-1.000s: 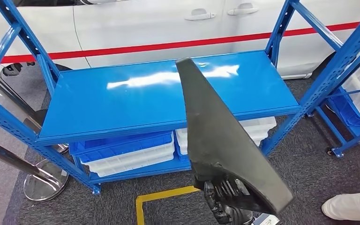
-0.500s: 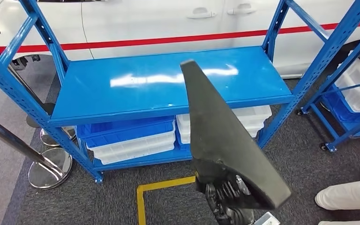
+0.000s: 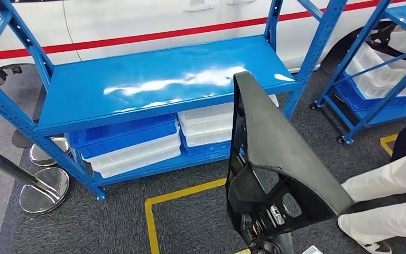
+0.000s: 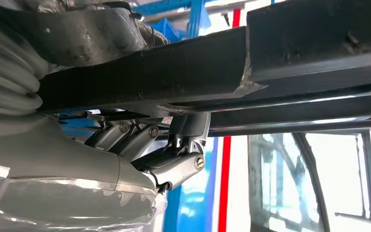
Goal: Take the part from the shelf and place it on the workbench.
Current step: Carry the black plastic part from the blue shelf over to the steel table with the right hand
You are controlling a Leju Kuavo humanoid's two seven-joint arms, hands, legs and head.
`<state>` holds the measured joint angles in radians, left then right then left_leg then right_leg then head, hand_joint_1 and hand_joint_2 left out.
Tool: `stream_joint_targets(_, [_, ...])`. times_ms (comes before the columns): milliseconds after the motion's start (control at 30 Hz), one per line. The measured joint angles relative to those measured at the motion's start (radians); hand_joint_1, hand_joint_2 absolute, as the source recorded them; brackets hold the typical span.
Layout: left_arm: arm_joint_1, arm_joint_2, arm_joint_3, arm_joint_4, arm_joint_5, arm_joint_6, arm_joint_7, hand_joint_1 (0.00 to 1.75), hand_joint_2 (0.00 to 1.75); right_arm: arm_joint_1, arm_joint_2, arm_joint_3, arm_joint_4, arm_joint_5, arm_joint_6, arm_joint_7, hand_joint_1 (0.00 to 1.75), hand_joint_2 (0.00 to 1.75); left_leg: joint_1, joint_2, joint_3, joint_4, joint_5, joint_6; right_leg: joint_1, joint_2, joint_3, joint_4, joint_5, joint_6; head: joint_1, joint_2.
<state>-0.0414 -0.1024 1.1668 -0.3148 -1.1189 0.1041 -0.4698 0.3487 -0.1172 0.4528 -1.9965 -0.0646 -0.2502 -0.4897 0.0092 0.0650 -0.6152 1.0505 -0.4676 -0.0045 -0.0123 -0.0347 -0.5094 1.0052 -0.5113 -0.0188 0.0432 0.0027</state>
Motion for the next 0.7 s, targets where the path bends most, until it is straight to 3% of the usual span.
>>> stream_joint_targets(100, [0.006, -0.004, 0.0, -0.005, -0.011, -0.007, 0.0, 0.0, 1.75, 0.011, 0.003, -0.005, -0.004, 0.015, -0.009, 0.007, 1.75, 1.75, 0.002, -0.052, -0.041, 0.161, -0.151, -0.004, 0.004, 0.028, -0.05, 0.0, 0.041, -0.015, 0.0, 0.0])
stream_joint_targets(133, [0.007, -0.006, 0.0, -0.009, -0.013, -0.01, 0.0, 0.0, 1.75, 0.014, 0.005, -0.007, -0.005, 0.019, -0.01, 0.011, 1.75, 1.75, 0.001, -0.056, -0.046, 0.215, -0.174, -0.002, 0.006, 0.039, -0.067, 0.001, 0.054, -0.016, 0.0, 0.0])
stream_joint_targets(167, [0.007, -0.009, 0.0, -0.013, -0.014, -0.012, 0.0, 0.0, 1.75, 0.017, 0.006, -0.008, -0.005, 0.022, -0.01, 0.013, 1.75, 1.75, 0.001, -0.058, -0.038, 0.243, -0.172, 0.001, 0.009, 0.051, -0.085, 0.003, 0.068, -0.016, 0.0, 0.0])
stream_joint_targets(200, [0.006, -0.011, 0.0, -0.017, -0.015, -0.014, 0.0, 0.0, 1.75, 0.02, 0.008, -0.009, -0.006, 0.025, -0.01, 0.015, 1.75, 1.75, 0.0, -0.06, -0.013, 0.237, -0.148, 0.006, 0.011, 0.062, -0.102, 0.005, 0.08, -0.015, 0.0, 0.0])
stream_joint_targets(233, [0.006, -0.014, 0.0, -0.022, -0.018, -0.017, 0.001, 0.0, 1.75, 0.022, 0.009, -0.01, -0.006, 0.028, -0.01, 0.016, 1.75, 1.75, -0.001, -0.066, 0.028, 0.196, -0.117, 0.013, 0.013, 0.074, -0.118, 0.007, 0.092, -0.014, 0.0, 0.0])
stream_joint_targets(267, [0.006, -0.016, 0.0, -0.028, -0.02, -0.021, 0.002, 0.0, 1.75, 0.024, 0.011, -0.012, -0.007, 0.031, -0.01, 0.018, 1.75, 1.75, -0.003, -0.087, 0.085, 0.125, -0.096, 0.024, 0.013, 0.085, -0.131, 0.011, 0.103, -0.012, 0.0, 0.0])
stream_joint_targets(333, [0.005, -0.021, 0.001, -0.045, -0.028, -0.029, 0.005, 0.0, 1.75, 0.025, 0.016, -0.015, -0.011, 0.037, -0.01, 0.022, 1.75, 1.75, -0.009, -0.133, 0.19, -0.029, -0.097, 0.039, 0.015, 0.106, -0.148, 0.015, 0.125, -0.004, 0.0, 0.0])
stream_joint_targets(367, [0.004, -0.023, 0.001, -0.052, -0.031, -0.033, 0.006, 0.0, 1.75, 0.027, 0.018, -0.016, -0.013, 0.038, -0.01, 0.024, 1.75, 1.75, -0.011, -0.147, 0.219, -0.078, -0.107, 0.043, 0.014, 0.115, -0.152, 0.014, 0.136, 0.002, 0.0, 0.0])
stream_joint_targets(433, [0.003, -0.029, 0.003, -0.061, -0.036, -0.038, 0.009, 0.0, 1.75, 0.031, 0.022, -0.02, -0.016, 0.038, -0.01, 0.028, 1.75, 1.75, -0.013, -0.134, 0.224, -0.104, -0.102, 0.043, 0.012, 0.134, -0.157, 0.006, 0.158, 0.016, 0.0, 0.0])
stream_joint_targets(467, [0.002, -0.032, 0.003, -0.065, -0.038, -0.039, 0.01, 0.0, 1.75, 0.034, 0.023, -0.023, -0.016, 0.038, -0.01, 0.028, 1.75, 1.75, -0.011, -0.12, 0.219, -0.108, -0.091, 0.048, 0.012, 0.129, -0.161, 0.008, 0.155, 0.021, 0.0, 0.0])
stream_joint_targets(500, [0.002, -0.035, 0.003, -0.068, -0.04, -0.04, 0.012, 0.0, 1.75, 0.037, 0.024, -0.025, -0.017, 0.038, -0.01, 0.029, 1.75, 1.75, -0.009, -0.105, 0.212, -0.111, -0.08, 0.053, 0.012, 0.114, -0.169, 0.024, 0.133, 0.024, 0.0, 0.0])
stream_joint_targets(600, [0.007, -0.041, 0.003, -0.075, -0.043, -0.041, 0.013, 0.0, 1.75, 0.041, 0.024, -0.03, -0.019, 0.039, -0.013, 0.031, 1.75, 1.75, -0.008, -0.057, 0.181, -0.112, -0.054, 0.061, 0.003, 0.052, -0.214, 0.18, -0.01, 0.039, 0.001, 0.0])
stream_joint_targets(633, [0.009, -0.041, 0.004, -0.076, -0.043, -0.041, 0.013, 0.0, 1.75, 0.042, 0.025, -0.03, -0.019, 0.039, -0.013, 0.031, 1.75, 1.75, -0.008, -0.04, 0.169, -0.11, -0.047, 0.059, -0.002, 0.045, -0.225, 0.243, -0.033, 0.047, 0.001, 0.0])
stream_joint_targets(667, [0.01, -0.042, 0.004, -0.076, -0.044, -0.041, 0.013, 0.0, 1.75, 0.043, 0.025, -0.031, -0.019, 0.039, -0.013, 0.031, 1.75, 1.75, -0.008, -0.024, 0.157, -0.107, -0.04, 0.056, -0.007, 0.041, -0.227, 0.284, -0.03, 0.053, 0.001, 0.0])
stream_joint_targets(700, [0.009, -0.042, 0.004, -0.076, -0.044, -0.041, 0.013, 0.0, 1.75, 0.045, 0.025, -0.031, -0.019, 0.039, -0.014, 0.031, 1.75, 1.75, -0.007, -0.008, 0.144, -0.102, -0.035, 0.053, -0.012, 0.037, -0.212, 0.293, -0.007, 0.059, 0.001, 0.0])
